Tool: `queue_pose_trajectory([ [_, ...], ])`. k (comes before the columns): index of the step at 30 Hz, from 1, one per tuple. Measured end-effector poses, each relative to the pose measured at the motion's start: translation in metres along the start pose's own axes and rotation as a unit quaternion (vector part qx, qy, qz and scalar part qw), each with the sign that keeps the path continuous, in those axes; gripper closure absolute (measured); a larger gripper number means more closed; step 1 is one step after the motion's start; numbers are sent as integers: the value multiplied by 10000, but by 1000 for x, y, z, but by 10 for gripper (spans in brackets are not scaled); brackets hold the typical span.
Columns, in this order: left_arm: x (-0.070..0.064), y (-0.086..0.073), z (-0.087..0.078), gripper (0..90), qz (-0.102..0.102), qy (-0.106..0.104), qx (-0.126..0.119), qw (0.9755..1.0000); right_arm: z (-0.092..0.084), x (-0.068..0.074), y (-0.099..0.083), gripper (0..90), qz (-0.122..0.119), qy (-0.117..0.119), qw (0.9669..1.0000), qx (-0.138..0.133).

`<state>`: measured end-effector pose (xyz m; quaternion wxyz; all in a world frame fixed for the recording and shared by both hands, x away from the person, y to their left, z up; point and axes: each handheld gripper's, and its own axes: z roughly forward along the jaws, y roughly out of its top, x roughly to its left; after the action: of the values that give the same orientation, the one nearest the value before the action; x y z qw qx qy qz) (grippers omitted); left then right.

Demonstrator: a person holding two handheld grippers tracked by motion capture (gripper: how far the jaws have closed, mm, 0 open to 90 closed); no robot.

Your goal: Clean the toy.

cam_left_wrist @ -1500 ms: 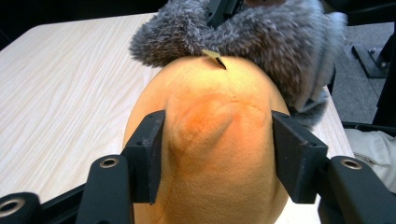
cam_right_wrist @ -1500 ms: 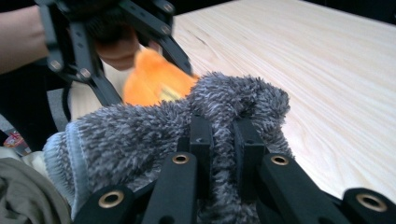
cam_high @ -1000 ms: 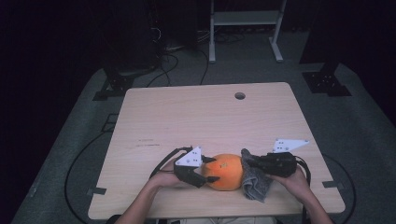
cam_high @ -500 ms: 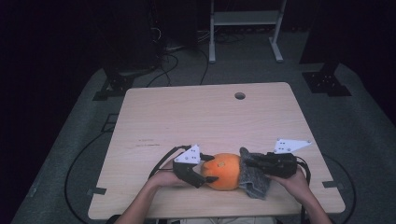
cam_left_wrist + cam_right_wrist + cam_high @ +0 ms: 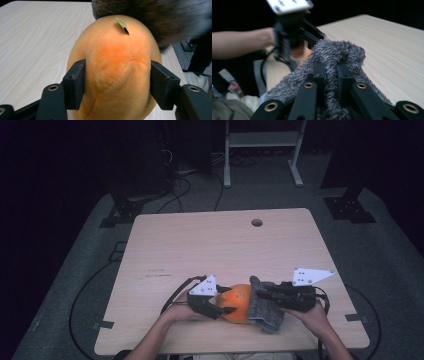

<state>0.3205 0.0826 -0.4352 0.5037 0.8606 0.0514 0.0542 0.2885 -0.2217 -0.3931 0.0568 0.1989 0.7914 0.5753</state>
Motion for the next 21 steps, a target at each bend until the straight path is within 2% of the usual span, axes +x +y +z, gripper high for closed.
queue_pose_trajectory([
  [2, -1, 1, 0, 376, -16, 36, -29, 10000, 7, 5, 3, 802, -82, 79, 9999, 9],
  [4, -1, 1, 0, 385, -66, 79, -198, 9998, 15, 5, 1, 802, -172, -20, 9995, 256],
  [6, -1, 1, 1, 401, -61, 154, -260, 9995, 19, 0, -8, 803, -161, -129, 9987, 477],
  [8, 0, 2, 2, 404, -141, 156, -317, 9993, 14, -8, -18, 804, 42, -161, 9988, 467],
  [12, 4, 2, 2, 412, -402, 98, -466, 9981, -2, -19, -28, 803, 252, -501, 9969, 557],
  [14, 3, 7, 0, 415, -492, 124, -551, 9972, -5, -18, -25, 803, 221, -519, 9972, 487],
  [16, 2, 14, -2, 419, -454, 283, -613, 9967, -7, -13, -17, 803, 103, -468, 9984, 295],
  [19, 1, 22, -7, 427, -408, 474, -489, 9968, -5, -3, -4, 803, -28, -299, 9995, -43],
  [21, 0, 24, -9, 429, -401, 453, -480, 9970, -1, 2, 2, 803, -99, -191, 9997, -145],
])
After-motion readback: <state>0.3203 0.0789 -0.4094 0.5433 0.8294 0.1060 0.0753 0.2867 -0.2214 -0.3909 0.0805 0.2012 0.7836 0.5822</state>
